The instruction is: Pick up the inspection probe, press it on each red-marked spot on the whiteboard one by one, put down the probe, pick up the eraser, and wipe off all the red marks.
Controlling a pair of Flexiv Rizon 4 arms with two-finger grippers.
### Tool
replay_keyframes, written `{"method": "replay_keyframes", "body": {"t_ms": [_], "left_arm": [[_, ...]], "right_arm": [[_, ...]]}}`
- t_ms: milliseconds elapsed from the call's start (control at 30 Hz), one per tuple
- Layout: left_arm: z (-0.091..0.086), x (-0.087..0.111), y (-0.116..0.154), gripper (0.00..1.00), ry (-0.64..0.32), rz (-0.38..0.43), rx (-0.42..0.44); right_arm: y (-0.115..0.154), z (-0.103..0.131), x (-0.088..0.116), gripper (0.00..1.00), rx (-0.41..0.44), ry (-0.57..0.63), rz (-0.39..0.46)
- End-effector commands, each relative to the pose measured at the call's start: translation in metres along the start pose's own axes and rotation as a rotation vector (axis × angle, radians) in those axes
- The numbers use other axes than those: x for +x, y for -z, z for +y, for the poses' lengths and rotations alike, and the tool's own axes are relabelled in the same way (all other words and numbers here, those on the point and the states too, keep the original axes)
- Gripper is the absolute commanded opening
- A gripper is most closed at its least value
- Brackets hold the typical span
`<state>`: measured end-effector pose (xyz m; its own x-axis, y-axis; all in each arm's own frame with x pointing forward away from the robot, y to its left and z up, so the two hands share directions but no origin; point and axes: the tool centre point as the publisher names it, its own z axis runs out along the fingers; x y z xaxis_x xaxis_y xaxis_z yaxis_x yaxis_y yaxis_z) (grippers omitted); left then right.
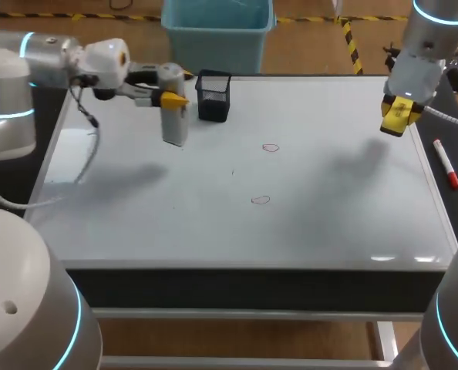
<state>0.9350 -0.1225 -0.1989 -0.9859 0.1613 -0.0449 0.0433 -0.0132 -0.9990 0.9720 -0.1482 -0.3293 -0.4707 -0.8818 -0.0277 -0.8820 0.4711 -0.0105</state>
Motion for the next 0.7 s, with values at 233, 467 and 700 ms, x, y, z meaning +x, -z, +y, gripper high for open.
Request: {"method": "replay_keyframes", "body": {"t_ms": [233, 467, 700], "left_arm": [[0.014, -0.02, -0.09, 0.0, 0.022, 0.151, 0.026], [0.021, -0.035, -0.134, 0.0, 0.02, 0.201, 0.024], [0.031, -0.044, -0.167, 0.0, 0.016, 0.249, 0.041]], "right_arm": [[0.001, -0.001, 0.0, 0.0, 0.002, 0.002, 0.003], [0.001, -0.001, 0.0, 0.0, 0.002, 0.002, 0.003], [0.001, -0.001, 0.0, 0.0, 0.002, 0.002, 0.003]]}}
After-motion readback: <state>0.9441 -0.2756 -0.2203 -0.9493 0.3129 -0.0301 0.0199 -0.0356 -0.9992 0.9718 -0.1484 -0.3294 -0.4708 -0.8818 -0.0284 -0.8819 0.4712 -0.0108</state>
